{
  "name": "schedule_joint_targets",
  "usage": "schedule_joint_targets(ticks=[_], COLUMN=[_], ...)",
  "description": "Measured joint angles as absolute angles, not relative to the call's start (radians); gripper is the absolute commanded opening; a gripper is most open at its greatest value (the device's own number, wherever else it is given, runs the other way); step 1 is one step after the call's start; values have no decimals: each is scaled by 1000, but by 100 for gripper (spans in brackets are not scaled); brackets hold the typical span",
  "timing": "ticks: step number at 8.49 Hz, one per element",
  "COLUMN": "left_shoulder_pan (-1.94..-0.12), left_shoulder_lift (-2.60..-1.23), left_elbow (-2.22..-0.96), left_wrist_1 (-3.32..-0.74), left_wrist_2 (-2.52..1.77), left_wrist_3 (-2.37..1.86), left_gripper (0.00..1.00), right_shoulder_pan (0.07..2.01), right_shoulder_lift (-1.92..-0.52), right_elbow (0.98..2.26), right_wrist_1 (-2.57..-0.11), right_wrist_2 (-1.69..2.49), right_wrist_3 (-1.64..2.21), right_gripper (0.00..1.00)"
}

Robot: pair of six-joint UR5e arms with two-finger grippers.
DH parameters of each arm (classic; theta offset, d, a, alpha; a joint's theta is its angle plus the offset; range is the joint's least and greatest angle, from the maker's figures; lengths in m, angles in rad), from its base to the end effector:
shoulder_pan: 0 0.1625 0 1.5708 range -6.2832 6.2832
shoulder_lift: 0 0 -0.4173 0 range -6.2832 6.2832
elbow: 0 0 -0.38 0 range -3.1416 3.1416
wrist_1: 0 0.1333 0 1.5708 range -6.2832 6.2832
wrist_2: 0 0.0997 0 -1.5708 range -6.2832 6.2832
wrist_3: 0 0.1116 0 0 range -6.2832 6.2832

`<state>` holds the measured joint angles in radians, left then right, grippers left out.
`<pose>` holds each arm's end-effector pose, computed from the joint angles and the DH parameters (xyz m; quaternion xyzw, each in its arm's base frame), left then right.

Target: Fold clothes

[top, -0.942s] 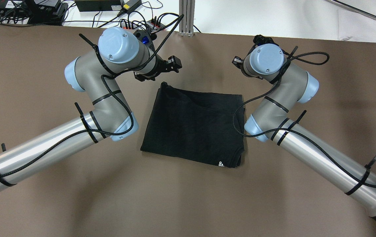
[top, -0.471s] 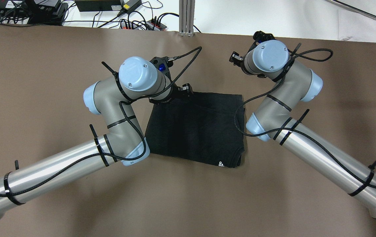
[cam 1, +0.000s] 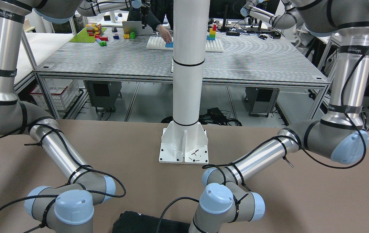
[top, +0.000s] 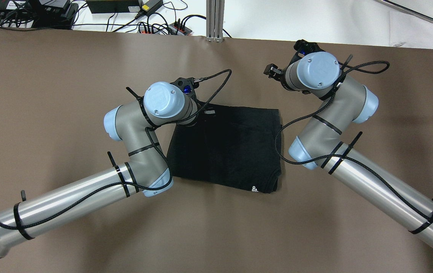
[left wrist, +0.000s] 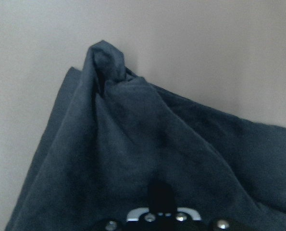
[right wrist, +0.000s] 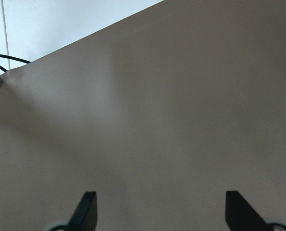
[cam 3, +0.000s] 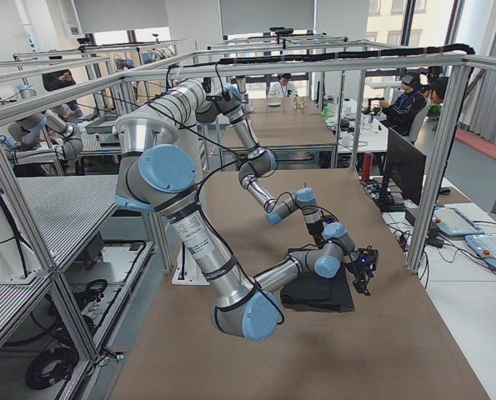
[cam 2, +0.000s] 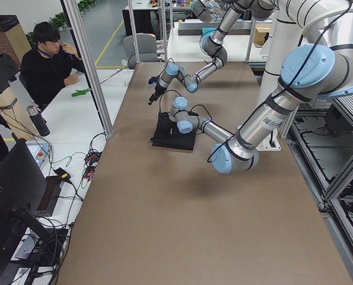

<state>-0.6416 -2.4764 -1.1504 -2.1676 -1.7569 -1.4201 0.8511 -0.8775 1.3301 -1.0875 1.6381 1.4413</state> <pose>0.5800 -0.5739 0.2063 0.1244 0.5038 -0.1610 0.8395 -0.4045 -0.6523 0.3031 0.1858 -0.4118 0.3007 0.8399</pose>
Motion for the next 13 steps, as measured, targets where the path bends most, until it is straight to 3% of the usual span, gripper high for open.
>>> schedule_joint_targets(ticks=[4, 5, 6, 7, 8, 11, 13], left_shoulder_pan=[-722, -756, -790, -812, -823, -847, -909], left_shoulder_lift=[-2481, -2481, -2481, -2480, -2476, -2447, -2369], left_elbow=[-1056, -1048, -1047, -1052, -1063, -1083, -1098], left_wrist_1=[-2213, -2215, -2217, -2219, -2220, -2217, -2216], left_wrist_2=[-1749, -1752, -1758, -1768, -1778, -1778, -1780], left_wrist_3=[-1419, -1420, -1420, -1413, -1406, -1354, -1231], left_gripper=[0, 4, 41, 89, 94, 94, 94], right_shoulder_pan=[847, 847, 846, 846, 845, 846, 878], right_shoulder_lift=[-891, -896, -908, -921, -929, -980, -1096], right_elbow=[1335, 1340, 1353, 1366, 1374, 1382, 1415], right_wrist_1=[-1088, -1088, -1088, -1090, -1094, -1109, -1109], right_wrist_2=[1638, 1638, 1640, 1648, 1667, 1695, 1696], right_wrist_3=[1439, 1439, 1439, 1437, 1424, 1264, 1060], right_gripper=[94, 94, 94, 94, 95, 95, 95])
